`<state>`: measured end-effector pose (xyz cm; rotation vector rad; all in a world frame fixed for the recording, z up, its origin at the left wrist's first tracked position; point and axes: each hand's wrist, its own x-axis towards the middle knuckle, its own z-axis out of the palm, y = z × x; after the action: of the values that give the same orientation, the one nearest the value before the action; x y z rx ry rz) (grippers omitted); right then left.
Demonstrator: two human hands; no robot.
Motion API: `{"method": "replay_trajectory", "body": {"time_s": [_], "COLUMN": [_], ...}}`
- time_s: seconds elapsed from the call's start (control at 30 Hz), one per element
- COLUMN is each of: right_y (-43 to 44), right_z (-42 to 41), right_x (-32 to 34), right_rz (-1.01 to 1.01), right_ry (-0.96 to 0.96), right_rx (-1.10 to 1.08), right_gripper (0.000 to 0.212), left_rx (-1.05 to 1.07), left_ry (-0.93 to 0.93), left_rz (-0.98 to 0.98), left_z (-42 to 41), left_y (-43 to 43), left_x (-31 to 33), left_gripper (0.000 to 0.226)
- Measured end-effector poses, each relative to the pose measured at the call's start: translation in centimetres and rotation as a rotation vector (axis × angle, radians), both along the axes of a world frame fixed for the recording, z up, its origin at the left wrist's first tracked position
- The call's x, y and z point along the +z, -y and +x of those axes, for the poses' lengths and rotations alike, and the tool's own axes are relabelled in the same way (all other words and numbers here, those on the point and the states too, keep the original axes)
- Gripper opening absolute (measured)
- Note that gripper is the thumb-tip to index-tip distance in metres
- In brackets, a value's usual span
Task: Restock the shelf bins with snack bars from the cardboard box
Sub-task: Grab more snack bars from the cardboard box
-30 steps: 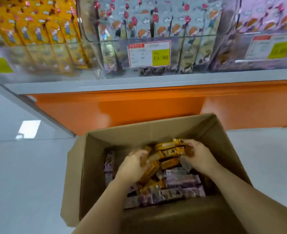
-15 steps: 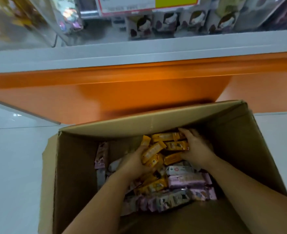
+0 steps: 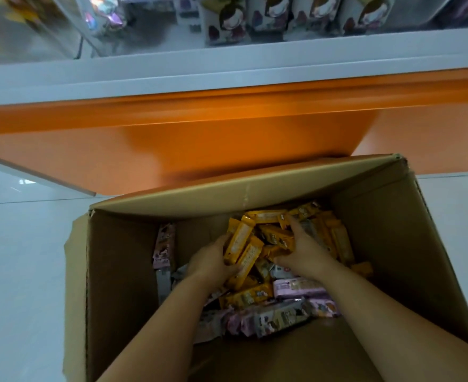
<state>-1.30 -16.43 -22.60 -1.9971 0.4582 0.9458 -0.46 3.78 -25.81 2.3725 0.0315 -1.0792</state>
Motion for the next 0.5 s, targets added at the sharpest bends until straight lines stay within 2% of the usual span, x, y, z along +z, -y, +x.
{"method": "replay_trajectory", "body": {"time_s": [0.23, 0.5], "right_y": [-0.7, -1.0], "right_z": [-0.3, -0.2], "right_x": [-0.6, -1.7], "right_rz": [0.116, 0.188], "right_ry": [0.073, 0.118], "right_rx": [-0.15, -0.382], "right_gripper": [0.093, 0.094], "left_rx": [-0.015, 0.045], "left_ry": [-0.002, 0.013], "left_rz": [0.015, -0.155], "left_z": [0.2, 0.5], "left_y": [0.1, -0.6], "left_x": [-0.1, -0.9], "left_gripper": [0.074, 0.087]}}
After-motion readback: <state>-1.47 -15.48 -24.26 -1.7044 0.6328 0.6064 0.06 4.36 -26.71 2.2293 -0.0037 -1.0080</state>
